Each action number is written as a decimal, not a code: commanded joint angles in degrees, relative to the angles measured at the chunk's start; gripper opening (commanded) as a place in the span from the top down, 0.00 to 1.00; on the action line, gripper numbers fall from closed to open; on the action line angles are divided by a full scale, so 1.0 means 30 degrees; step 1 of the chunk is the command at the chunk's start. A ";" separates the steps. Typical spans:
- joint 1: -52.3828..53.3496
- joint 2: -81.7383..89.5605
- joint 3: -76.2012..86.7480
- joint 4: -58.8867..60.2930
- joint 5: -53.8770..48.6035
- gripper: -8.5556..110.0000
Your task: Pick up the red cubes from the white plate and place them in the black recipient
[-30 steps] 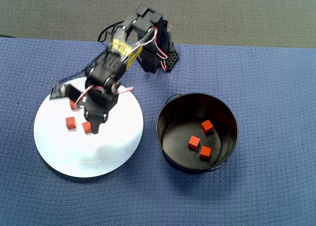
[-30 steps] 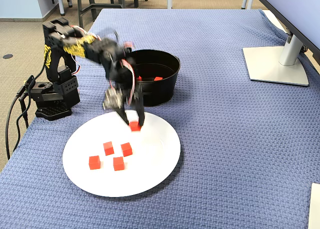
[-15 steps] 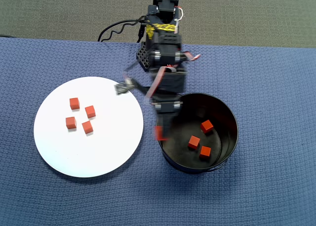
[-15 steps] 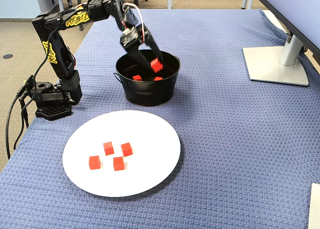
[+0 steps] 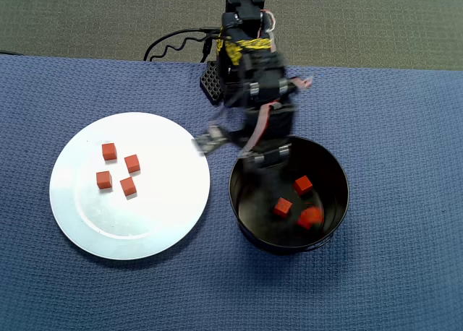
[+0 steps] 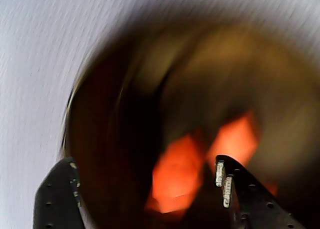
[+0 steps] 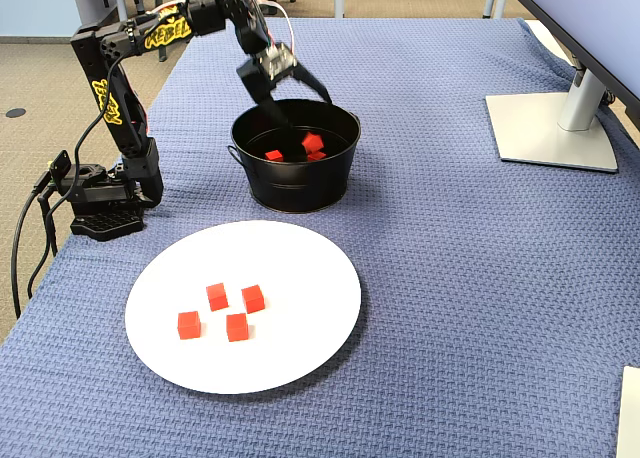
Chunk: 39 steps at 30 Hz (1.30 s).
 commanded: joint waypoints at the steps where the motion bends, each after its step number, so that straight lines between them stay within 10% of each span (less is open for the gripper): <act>1: 0.4834 -0.0615 -0.1465 0.0352 -0.3604 0.69; 17: 1.5264 -0.5625 -0.1523 -0.1758 -1.3389 0.71; 39: 1.4033 -0.7559 0.1553 -0.7031 -1.7256 0.74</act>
